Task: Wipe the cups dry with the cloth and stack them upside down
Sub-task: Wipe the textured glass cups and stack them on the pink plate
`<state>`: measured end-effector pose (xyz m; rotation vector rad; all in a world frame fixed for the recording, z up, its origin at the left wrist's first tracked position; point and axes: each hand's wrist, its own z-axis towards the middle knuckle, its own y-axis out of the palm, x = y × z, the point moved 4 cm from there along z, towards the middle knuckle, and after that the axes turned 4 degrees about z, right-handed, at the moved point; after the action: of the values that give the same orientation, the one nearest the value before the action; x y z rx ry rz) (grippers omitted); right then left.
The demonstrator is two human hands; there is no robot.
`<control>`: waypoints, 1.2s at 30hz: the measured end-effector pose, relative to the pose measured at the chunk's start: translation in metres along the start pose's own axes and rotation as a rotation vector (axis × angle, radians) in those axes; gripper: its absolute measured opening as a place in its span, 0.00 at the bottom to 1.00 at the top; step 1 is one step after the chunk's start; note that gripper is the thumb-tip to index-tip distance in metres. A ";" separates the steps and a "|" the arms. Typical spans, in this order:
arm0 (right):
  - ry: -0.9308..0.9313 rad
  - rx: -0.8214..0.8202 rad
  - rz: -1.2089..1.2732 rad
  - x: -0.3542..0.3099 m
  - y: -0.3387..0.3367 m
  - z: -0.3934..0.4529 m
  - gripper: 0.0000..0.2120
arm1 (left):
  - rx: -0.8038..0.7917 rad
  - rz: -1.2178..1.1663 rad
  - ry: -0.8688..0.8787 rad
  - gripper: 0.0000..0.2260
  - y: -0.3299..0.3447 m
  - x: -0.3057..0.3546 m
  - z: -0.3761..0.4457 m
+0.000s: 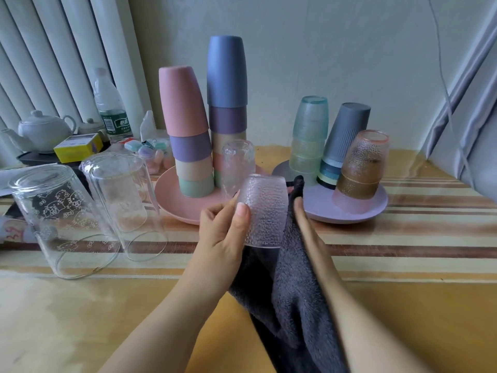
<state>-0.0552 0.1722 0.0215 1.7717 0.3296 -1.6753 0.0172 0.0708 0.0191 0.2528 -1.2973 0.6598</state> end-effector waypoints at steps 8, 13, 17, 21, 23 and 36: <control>-0.193 0.111 -0.309 0.000 0.000 0.004 0.06 | 0.104 0.008 -0.046 0.20 -0.008 -0.003 0.002; -0.205 0.111 -0.317 0.006 0.001 0.004 0.07 | -0.054 -0.028 -0.092 0.22 -0.006 -0.009 0.003; -0.169 0.076 -0.194 0.001 -0.008 0.005 0.16 | -0.258 -0.197 -0.105 0.28 -0.004 -0.015 0.004; -0.097 0.037 -0.218 -0.004 -0.012 0.011 0.08 | -0.274 -0.309 -0.148 0.34 -0.004 -0.016 0.003; -0.060 0.057 -0.280 0.000 -0.015 0.015 0.07 | -0.182 -0.264 -0.158 0.28 -0.008 -0.013 0.004; -0.044 0.318 -0.457 0.018 -0.033 0.020 0.09 | 0.458 0.380 -0.107 0.30 -0.045 -0.023 0.025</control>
<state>-0.0881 0.1801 -0.0044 1.9902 0.5009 -2.1835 0.0204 0.0146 0.0126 0.4236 -1.2960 1.2849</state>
